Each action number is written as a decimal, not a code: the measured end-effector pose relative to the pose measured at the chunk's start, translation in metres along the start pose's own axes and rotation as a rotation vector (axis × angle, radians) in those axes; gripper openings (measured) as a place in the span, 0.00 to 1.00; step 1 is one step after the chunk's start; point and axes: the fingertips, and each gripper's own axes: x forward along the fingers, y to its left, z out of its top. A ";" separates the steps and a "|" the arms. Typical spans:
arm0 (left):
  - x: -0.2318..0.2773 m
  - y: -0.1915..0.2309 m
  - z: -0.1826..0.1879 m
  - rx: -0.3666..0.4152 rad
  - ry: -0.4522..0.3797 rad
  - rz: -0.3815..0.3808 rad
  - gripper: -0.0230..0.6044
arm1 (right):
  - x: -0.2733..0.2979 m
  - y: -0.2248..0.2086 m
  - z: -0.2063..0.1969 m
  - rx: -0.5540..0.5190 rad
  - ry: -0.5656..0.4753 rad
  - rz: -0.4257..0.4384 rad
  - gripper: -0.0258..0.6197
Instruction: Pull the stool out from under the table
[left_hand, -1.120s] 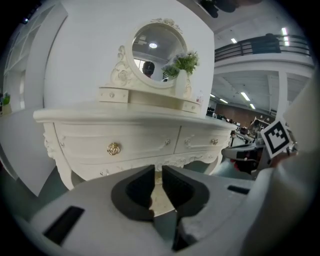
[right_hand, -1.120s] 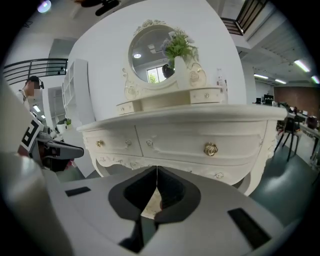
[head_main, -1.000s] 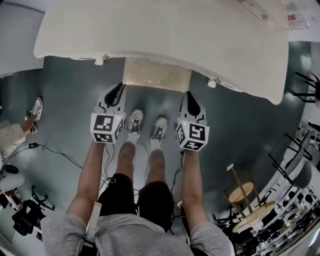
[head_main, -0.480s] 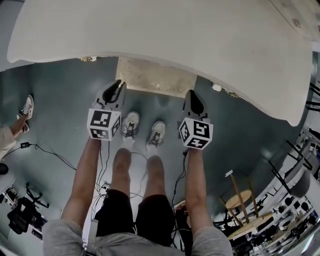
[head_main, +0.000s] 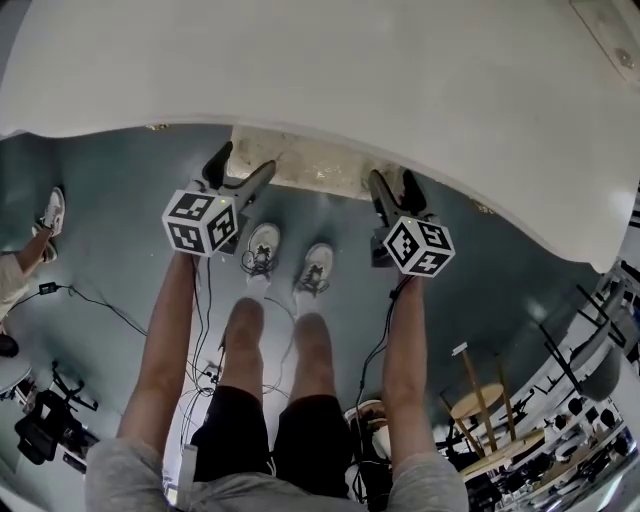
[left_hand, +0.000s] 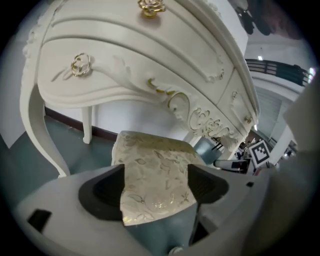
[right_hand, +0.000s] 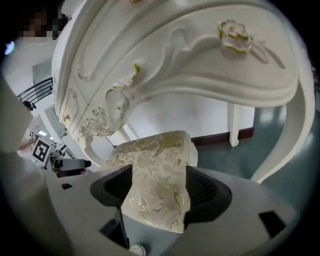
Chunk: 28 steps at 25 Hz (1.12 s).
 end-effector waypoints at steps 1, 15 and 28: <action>0.002 0.004 -0.001 -0.022 0.006 -0.008 0.65 | 0.004 -0.002 -0.002 0.008 0.011 0.012 0.56; 0.043 0.047 -0.013 -0.155 0.073 -0.014 0.72 | 0.054 -0.036 -0.014 0.165 0.120 0.073 0.68; 0.056 0.058 -0.027 -0.115 0.142 0.014 0.73 | 0.061 -0.056 -0.043 0.260 0.171 0.123 0.68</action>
